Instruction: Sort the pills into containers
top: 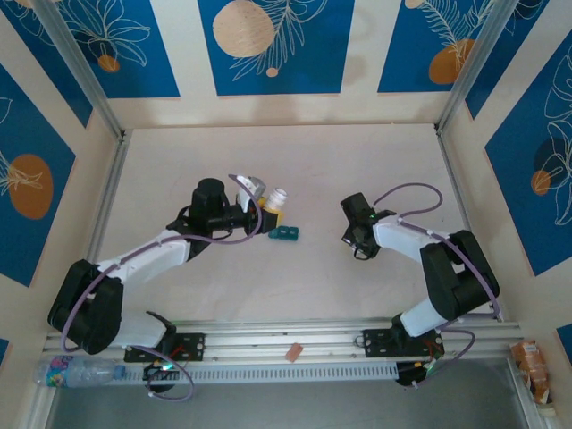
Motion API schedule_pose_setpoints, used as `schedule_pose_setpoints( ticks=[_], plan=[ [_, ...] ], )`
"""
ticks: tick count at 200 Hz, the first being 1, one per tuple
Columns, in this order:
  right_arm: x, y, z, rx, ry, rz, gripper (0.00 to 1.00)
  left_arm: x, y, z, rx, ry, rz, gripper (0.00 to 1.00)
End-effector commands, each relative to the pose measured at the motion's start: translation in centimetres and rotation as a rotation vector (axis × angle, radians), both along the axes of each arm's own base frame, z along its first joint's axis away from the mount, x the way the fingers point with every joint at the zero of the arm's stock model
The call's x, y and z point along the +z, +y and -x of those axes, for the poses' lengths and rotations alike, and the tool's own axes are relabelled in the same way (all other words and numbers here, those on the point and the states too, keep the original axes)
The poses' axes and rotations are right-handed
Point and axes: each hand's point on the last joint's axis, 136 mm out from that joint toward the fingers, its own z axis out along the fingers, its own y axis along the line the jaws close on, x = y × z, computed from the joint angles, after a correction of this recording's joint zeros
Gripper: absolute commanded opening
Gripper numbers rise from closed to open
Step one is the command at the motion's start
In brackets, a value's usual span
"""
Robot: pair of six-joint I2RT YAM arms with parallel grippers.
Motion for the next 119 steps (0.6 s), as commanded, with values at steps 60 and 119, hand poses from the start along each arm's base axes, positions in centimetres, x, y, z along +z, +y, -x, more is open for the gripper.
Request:
schedule_pose_setpoints(
  ticks=[60, 119],
  plan=[
    [4.9, 2.4, -2.1, 0.119, -0.143, -0.072, 0.87, 0.9, 1.1, 0.5, 0.022, -0.042, -0.004, 0.0],
    [8.4, 7.9, -4.0, 0.381, -0.187, -0.27, 0.84, 0.3, 1.9, 0.8, 0.041, -0.039, -0.042, 0.0]
  ],
)
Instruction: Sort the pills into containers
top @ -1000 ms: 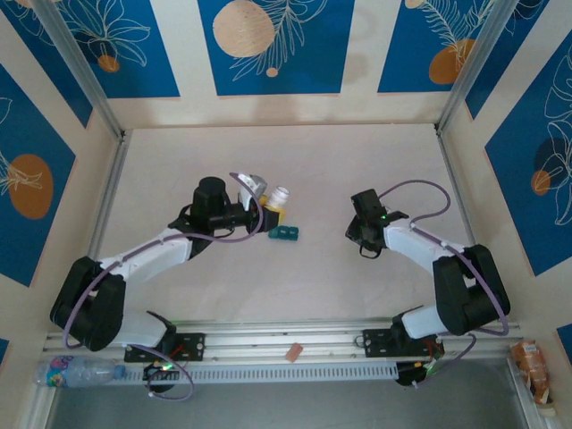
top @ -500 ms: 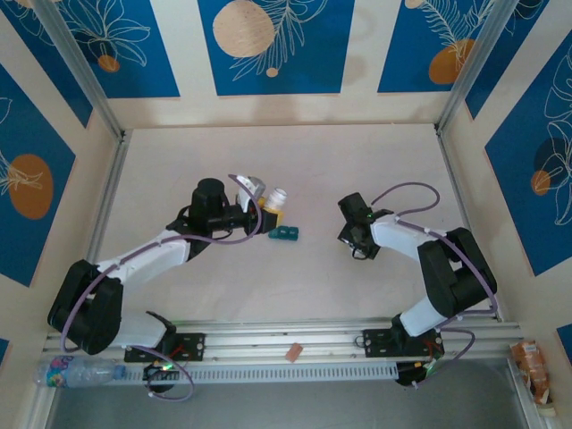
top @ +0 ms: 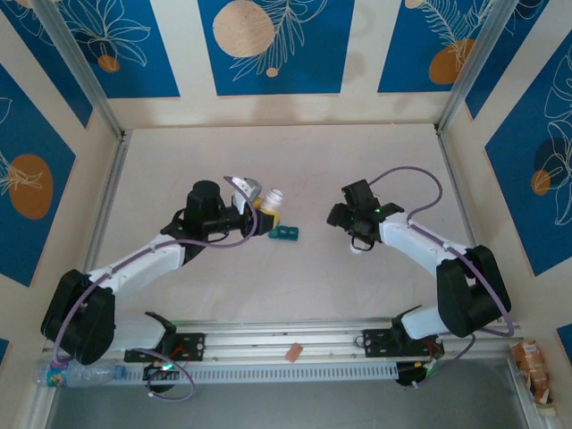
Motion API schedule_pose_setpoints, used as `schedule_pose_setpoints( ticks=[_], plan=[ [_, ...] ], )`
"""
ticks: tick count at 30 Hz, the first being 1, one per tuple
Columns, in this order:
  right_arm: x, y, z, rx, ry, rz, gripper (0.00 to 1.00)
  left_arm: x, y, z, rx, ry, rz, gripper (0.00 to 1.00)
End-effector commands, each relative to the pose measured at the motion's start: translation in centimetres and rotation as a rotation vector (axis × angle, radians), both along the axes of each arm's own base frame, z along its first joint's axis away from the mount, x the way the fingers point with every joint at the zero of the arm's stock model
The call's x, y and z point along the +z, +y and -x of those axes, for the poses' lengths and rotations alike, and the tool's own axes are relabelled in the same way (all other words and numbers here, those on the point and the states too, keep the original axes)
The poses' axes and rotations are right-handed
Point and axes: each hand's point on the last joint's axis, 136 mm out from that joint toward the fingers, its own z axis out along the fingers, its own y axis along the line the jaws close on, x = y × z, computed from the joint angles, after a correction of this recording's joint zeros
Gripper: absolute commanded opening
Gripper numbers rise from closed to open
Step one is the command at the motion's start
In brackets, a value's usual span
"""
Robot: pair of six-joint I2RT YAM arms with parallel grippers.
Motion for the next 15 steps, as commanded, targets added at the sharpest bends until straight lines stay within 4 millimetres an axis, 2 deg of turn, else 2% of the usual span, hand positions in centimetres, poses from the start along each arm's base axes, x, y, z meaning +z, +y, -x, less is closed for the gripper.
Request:
schedule_pose_setpoints(
  ticks=[1, 7, 15],
  plan=[
    [1.9, 3.3, -0.8, 0.178, -0.021, -0.102, 0.84, -0.2, 0.9, 0.1, 0.019, -0.022, -0.03, 0.0],
    [3.2, 6.1, -1.1, 0.313, -0.021, -0.179, 0.82, -0.6, 1.5, 0.0, 0.048, -0.02, -0.057, 0.0],
    [3.6, 7.2, -1.5, 0.367, -0.036, -0.202, 0.81, -2.5, 2.2, -0.2, 0.097, 0.037, -0.108, 0.0]
  ],
)
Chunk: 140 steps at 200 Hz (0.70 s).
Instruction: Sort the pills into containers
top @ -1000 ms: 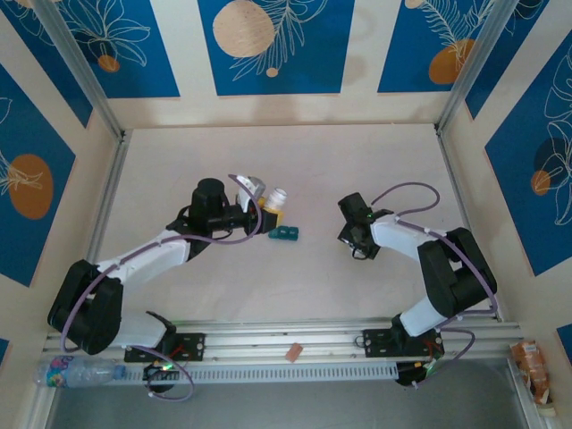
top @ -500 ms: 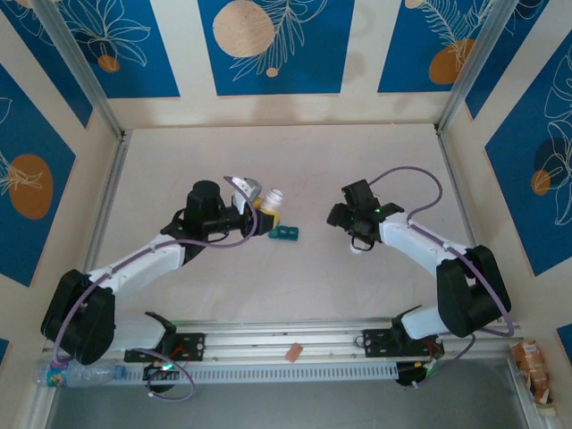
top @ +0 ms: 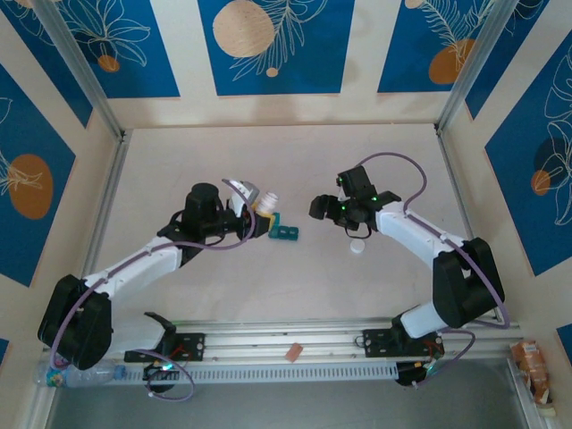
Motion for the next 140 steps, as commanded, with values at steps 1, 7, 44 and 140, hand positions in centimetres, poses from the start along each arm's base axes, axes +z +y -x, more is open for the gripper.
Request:
schedule_pose_setpoints(
  ticks=[1, 7, 44, 140],
  plan=[
    [0.9, 1.5, -0.5, 0.071, -0.024, -0.036, 0.81, -1.2, 0.9, 0.0, 0.038, 0.027, -0.038, 0.0],
    [0.8, 1.7, -0.6, 0.081, -0.027, -0.037, 0.81, -1.6, 1.1, 0.0, 0.045, 0.041, -0.049, 0.0],
    [0.1, 3.1, -1.2, 0.15, -0.05, -0.032, 0.79, -3.8, 1.8, 0.2, 0.078, 0.106, -0.097, 0.0],
    [-2.6, 6.7, -1.8, 0.299, -0.057, 0.019, 0.77, -9.0, 2.5, 0.9, 0.106, 0.264, -0.188, 0.0]
  ],
)
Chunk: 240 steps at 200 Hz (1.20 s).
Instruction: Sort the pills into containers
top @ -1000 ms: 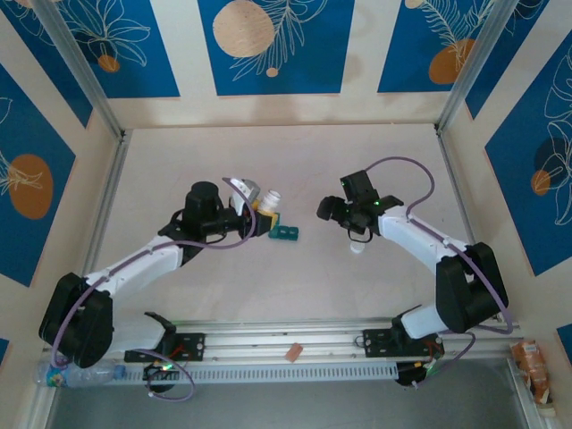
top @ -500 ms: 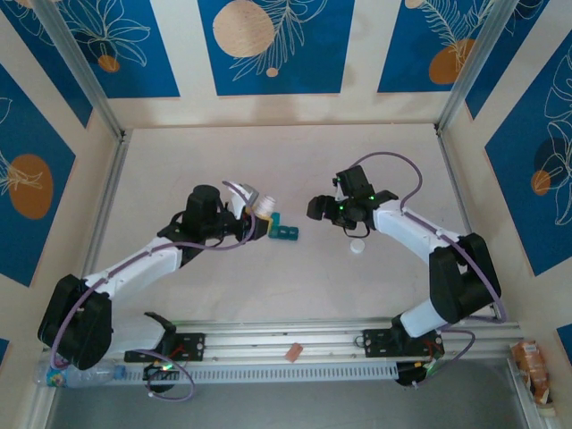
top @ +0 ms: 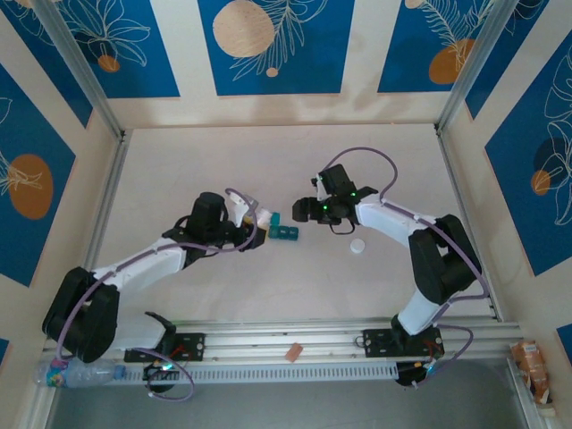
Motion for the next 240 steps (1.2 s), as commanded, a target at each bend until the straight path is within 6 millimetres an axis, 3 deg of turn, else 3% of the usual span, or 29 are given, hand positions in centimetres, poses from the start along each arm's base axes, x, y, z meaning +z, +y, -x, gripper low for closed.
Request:
schedule_pose_setpoints(
  ticks=[1, 124, 240],
  plan=[
    [0.0, 1.3, -0.4, 0.054, -0.016, -0.005, 0.77, -1.9, 0.6, 0.3, 0.017, 0.067, -0.038, 0.0],
    [-3.6, 1.6, 0.4, 0.093, 0.04, 0.054, 0.76, -7.0, 0.4, 0.5, -0.007, 0.265, -0.192, 0.0],
    [-5.1, 1.6, 1.0, 0.111, 0.072, 0.089, 0.75, -7.6, 1.0, 0.7, -0.054, 0.319, -0.361, 0.0]
  ],
)
